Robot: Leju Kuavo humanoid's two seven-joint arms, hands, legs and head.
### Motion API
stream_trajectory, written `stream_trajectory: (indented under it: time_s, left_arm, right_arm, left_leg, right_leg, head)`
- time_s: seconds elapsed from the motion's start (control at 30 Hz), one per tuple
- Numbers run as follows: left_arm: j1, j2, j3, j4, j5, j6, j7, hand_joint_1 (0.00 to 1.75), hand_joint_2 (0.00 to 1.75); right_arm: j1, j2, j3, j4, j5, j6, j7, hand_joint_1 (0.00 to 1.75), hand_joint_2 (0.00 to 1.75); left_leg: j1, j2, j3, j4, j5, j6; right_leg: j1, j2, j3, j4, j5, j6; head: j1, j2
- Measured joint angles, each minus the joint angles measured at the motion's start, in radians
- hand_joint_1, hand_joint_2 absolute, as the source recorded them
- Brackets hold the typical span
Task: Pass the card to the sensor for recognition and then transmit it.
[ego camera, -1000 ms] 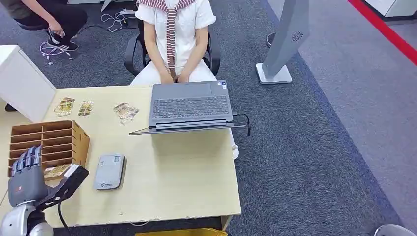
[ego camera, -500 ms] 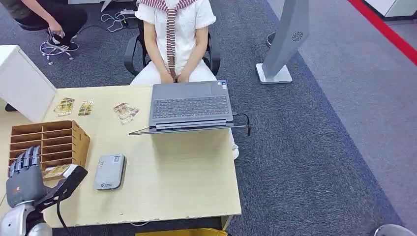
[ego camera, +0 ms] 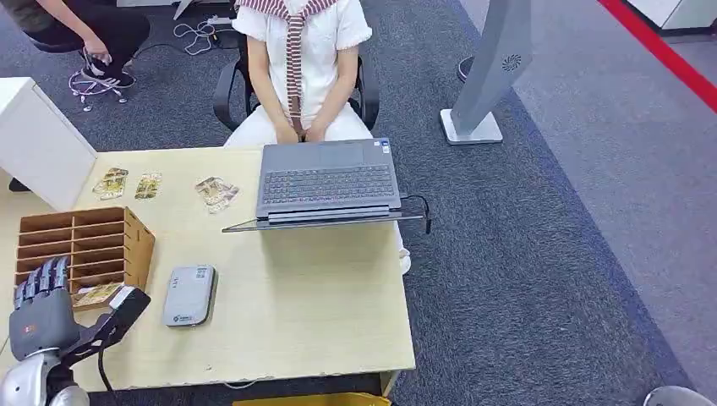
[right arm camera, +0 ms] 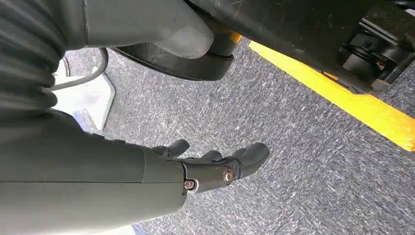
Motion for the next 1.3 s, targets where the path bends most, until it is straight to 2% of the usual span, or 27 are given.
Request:
stream_trajectory:
  time_s: [0.2,0.23,0.77,1.3]
  left_arm:
    - [0.0,0.0,0.0,0.005,-0.001,0.0,-0.003,0.0,1.75]
    - [0.0,0.0,0.0,0.005,-0.002,0.0,-0.003,1.75,1.75]
    - [0.012,0.003,0.0,0.007,-0.005,0.037,-0.015,1.75,1.75]
    - [0.013,0.006,0.0,0.006,-0.005,0.043,-0.025,1.75,1.75]
  right_arm:
    - [0.0,0.0,0.0,0.0,0.0,0.002,0.0,0.0,1.75]
    - [0.0,0.0,0.0,0.0,0.0,0.002,0.0,0.0,1.75]
    - [0.0,0.0,0.0,0.0,0.01,0.002,-0.009,0.0,1.75]
    - [0.0,0.0,0.0,0.0,0.01,0.003,-0.01,0.0,1.75]
  left_leg:
    - [0.0,0.0,0.0,0.0,0.0,0.0]
    - [0.0,0.0,0.0,0.0,0.0,0.0]
    - [0.0,0.0,0.0,0.0,0.0,0.0]
    - [0.0,0.0,0.0,0.0,0.0,0.0]
  right_leg:
    - [0.0,0.0,0.0,0.0,0.0,0.0]
    - [0.0,0.0,0.0,0.0,0.0,0.0]
    - [0.0,0.0,0.0,0.0,0.0,0.0]
    - [0.0,0.0,0.0,0.0,0.0,0.0]
  head:
    - [0.0,0.0]
    - [0.0,0.0]
    - [0.0,0.0]
    - [0.0,0.0]
